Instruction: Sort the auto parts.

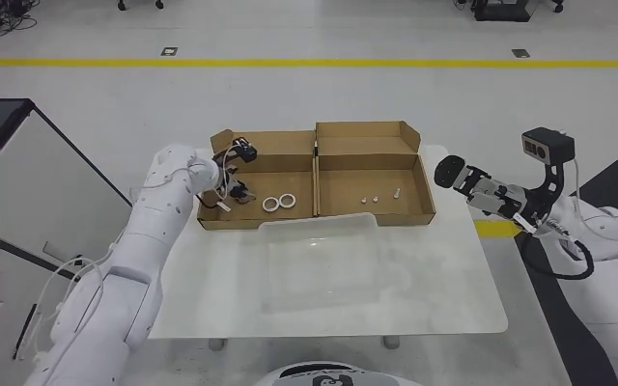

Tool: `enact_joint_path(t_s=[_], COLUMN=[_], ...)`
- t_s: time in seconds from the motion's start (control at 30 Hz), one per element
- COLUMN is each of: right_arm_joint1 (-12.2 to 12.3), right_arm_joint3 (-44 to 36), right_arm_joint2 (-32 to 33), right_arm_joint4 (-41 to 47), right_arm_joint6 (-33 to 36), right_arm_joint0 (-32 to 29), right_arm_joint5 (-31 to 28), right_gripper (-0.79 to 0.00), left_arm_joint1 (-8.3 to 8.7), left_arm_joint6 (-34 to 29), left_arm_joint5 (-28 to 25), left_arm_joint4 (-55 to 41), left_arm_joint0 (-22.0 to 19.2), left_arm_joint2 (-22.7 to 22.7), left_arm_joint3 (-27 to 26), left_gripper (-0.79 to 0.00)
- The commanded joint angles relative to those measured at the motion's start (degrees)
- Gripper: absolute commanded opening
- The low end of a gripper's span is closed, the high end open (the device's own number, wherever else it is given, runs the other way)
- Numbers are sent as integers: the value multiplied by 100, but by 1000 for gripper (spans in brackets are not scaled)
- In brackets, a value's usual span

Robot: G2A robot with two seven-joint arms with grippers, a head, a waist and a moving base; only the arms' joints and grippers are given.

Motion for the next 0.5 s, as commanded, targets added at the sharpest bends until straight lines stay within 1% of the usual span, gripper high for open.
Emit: enact_joint_path(t_s=[0.0,0.17,0.23,0.3,0.37,0.47], right_arm_joint1=[0,0,0,0,0,0], right_arm_joint3=[0,0,0,0,0,0], right_arm_joint2=[0,0,0,0,0,0], right_arm_joint4=[0,0,0,0,0,0], right_arm_joint6=[0,0,0,0,0,0], right_arm_joint0=[0,0,0,0,0,0], right_arm_joint5=[0,0,0,0,0,0], right_gripper=[0,0,0,0,0,0], left_arm_joint1=[45,196,279,380,483,649], left_arm_joint6=[-22,25,-26,-212,-350,-526], left_arm_joint5=[-64,-946,-1281,-1464,-1496,-1319], left_arm_joint4=[-201,-1588,-2230,-2708,-3150,-3866], left_arm_joint0=[64,534,817,1120,1502,2105], left_arm_joint2=[-125,-668,-914,-1142,-1319,-1586], left_arm_joint3=[-200,-844,-1219,-1720,-2349,-3353], left_gripper=[0,0,0,0,0,0])
